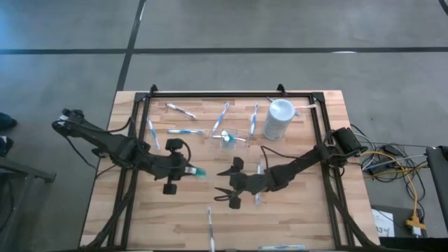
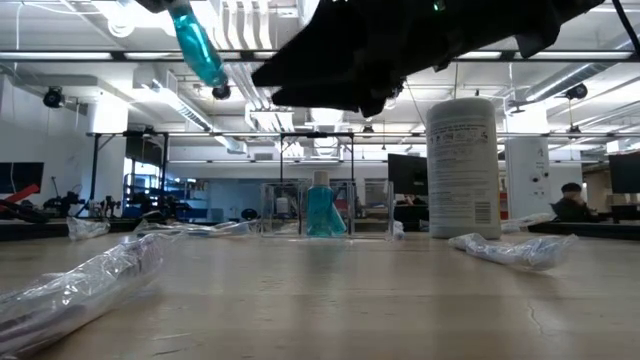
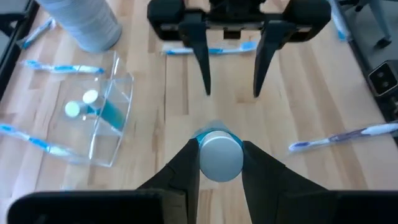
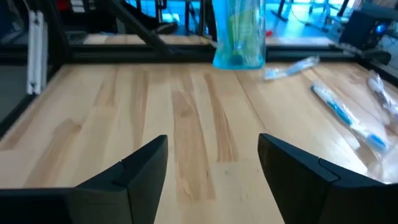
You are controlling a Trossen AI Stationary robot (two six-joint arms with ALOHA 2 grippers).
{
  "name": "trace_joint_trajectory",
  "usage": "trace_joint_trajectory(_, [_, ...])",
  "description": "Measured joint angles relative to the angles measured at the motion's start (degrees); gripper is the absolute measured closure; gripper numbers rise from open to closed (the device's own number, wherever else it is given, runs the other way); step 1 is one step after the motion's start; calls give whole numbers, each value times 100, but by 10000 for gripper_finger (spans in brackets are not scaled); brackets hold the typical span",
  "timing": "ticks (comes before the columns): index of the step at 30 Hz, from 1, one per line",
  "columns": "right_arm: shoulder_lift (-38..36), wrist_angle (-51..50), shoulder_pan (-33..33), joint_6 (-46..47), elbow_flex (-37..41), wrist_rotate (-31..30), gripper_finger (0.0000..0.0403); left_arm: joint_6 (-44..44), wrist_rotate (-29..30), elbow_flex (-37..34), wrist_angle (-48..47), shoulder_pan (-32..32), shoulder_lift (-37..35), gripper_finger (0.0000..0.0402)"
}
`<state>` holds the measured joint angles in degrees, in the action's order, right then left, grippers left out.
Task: Pick & Place toothbrushing station
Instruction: Put the mouthwash into the transparent organizer
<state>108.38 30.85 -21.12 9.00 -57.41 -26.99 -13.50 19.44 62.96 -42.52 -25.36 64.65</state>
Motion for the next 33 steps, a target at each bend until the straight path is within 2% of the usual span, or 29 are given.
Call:
trace_joint_trajectory(9, [-151, -374, -17, 220, 8, -78, 168, -282, 31, -720, 123, 2, -264, 311])
trace_joint_trajectory(14, [-329, -289, -226, -3, 27, -587, 168, -463, 28, -988, 150, 2, -391, 311])
trace_joint_trajectory(21, [-666, 815, -940, -1170, 319, -1221, 177, -566, 70, -1012, 197, 70, -377, 311])
trace_joint_trajectory(24, [-912, 1788, -1176, -1488, 773, -1202, 192, -566, 72, -998, 197, 226, -375, 311])
trace_joint_trajectory(28, [-1095, 3489, -1392, -1828, 1576, -1031, 224, -420, -84, -850, 208, 530, -373, 311])
trace_joint_trajectory(33, [-1185, 4361, -1325, -1510, 2503, -1145, 282, -95, -336, -569, 317, 1018, -371, 311])
